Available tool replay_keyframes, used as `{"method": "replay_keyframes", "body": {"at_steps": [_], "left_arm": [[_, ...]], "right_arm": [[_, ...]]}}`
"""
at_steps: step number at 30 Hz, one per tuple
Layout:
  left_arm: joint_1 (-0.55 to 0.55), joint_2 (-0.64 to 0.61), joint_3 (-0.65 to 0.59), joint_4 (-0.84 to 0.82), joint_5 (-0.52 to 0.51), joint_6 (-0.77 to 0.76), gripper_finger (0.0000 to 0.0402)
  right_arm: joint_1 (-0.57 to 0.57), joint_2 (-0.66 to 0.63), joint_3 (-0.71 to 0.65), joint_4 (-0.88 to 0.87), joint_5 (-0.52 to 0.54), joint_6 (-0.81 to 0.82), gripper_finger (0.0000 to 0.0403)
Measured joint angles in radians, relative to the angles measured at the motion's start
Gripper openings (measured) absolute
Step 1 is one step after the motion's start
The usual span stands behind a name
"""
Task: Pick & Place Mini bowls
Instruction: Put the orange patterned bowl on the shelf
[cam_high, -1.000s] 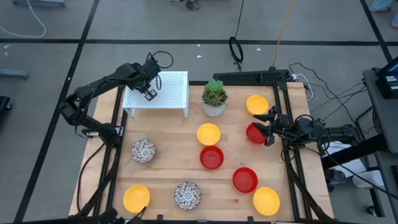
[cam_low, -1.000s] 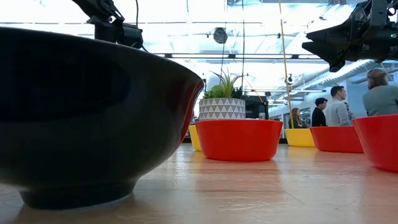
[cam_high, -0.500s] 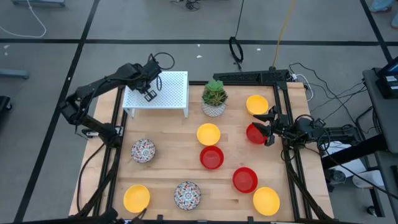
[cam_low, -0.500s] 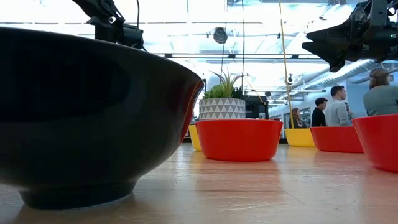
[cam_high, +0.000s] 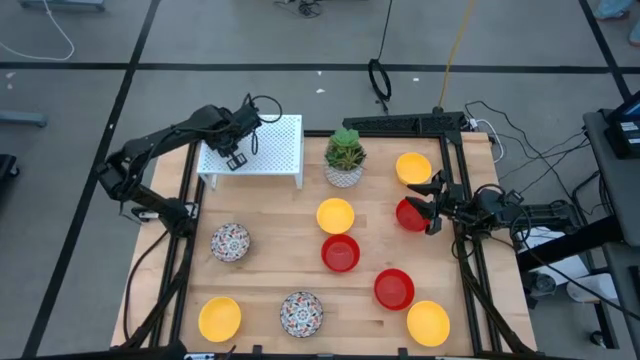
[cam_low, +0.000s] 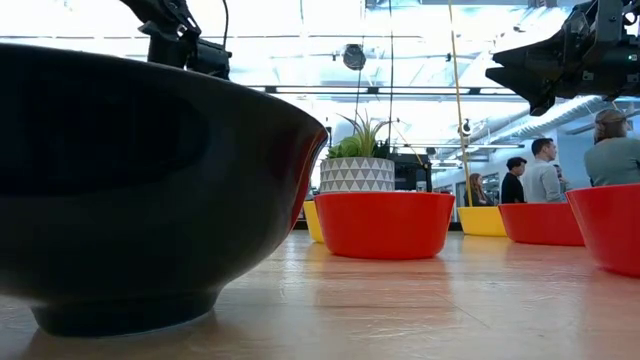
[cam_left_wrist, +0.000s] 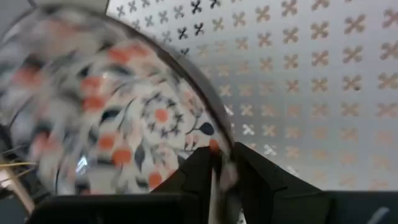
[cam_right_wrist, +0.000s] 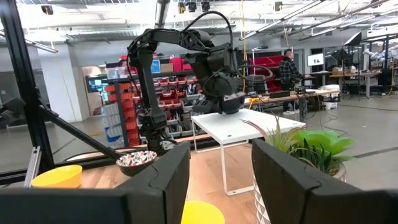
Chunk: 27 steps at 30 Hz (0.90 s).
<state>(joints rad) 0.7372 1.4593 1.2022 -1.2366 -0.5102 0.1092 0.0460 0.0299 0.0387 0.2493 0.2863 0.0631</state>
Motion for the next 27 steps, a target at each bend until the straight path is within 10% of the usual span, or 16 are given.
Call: {"method": "replay_keyframes", "body": {"at_steps": [27], "left_arm": [[0.0, 0.0, 0.0, -0.003, -0.041, -0.012, 0.0068]], "right_arm": [[0.0, 0.0, 0.0, 0.0, 0.0, 0.0, 0.016]]}}
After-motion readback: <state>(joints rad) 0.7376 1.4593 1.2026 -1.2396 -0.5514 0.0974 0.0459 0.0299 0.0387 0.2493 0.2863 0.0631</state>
